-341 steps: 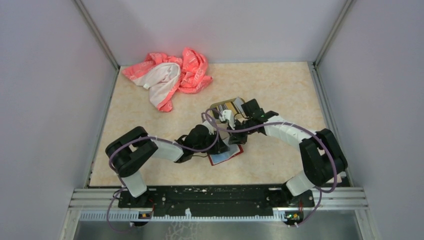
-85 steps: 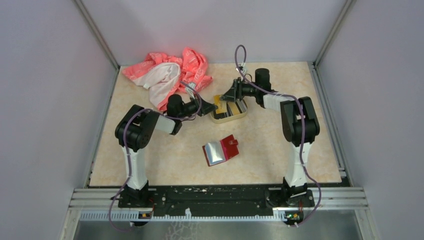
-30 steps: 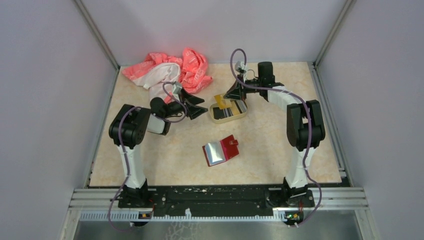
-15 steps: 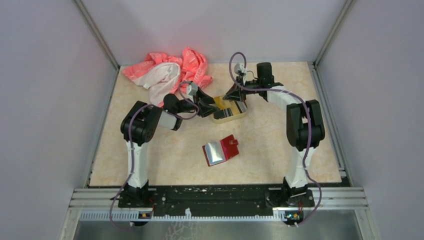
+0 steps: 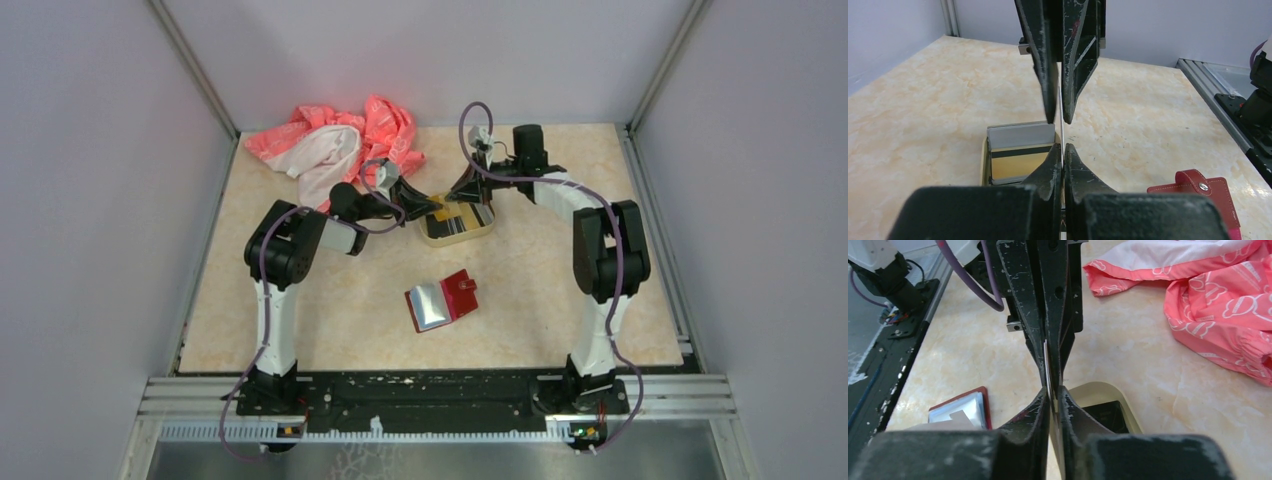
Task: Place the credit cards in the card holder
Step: Place the credit card in the storage box.
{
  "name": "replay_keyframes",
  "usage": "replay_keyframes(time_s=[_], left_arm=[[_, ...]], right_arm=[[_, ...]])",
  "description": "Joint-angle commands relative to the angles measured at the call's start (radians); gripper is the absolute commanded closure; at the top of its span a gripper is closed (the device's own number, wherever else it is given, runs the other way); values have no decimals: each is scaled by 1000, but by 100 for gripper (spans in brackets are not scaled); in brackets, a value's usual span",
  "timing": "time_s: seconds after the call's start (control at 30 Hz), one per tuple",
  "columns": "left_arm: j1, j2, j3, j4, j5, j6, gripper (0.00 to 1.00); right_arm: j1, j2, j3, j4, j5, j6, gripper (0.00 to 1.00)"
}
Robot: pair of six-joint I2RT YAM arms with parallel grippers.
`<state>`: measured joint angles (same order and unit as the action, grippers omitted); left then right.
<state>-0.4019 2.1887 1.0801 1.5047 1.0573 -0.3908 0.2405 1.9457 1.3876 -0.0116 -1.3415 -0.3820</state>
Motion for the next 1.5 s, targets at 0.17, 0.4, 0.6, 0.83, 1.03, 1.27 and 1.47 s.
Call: replay_keyframes(time_s=[0.17, 0.4, 0.6, 0.83, 1.03, 1.27, 1.47], left_arm=[[-17, -59, -89, 31, -92, -52, 100], [-45, -95, -142, 48, -180, -136, 100], [-56, -116, -163, 31, -243, -137, 100], [-56, -123, -167, 23, -272, -135, 100], [-56, -115, -154, 9, -275, -135, 100], [-51, -92, -130, -11, -252, -133, 100], [-41, -73, -128, 15, -245, -154, 100]], right_arm=[[12, -149, -75, 177, 226, 143, 36], [45, -156, -129, 240, 237, 240, 33], [78, -155, -110, 163, 314, 216, 32], [83, -154, -85, 101, 356, 185, 40], [82, -145, -68, 87, 346, 172, 58], [71, -113, -28, 76, 297, 195, 75], [61, -104, -27, 75, 293, 205, 67]])
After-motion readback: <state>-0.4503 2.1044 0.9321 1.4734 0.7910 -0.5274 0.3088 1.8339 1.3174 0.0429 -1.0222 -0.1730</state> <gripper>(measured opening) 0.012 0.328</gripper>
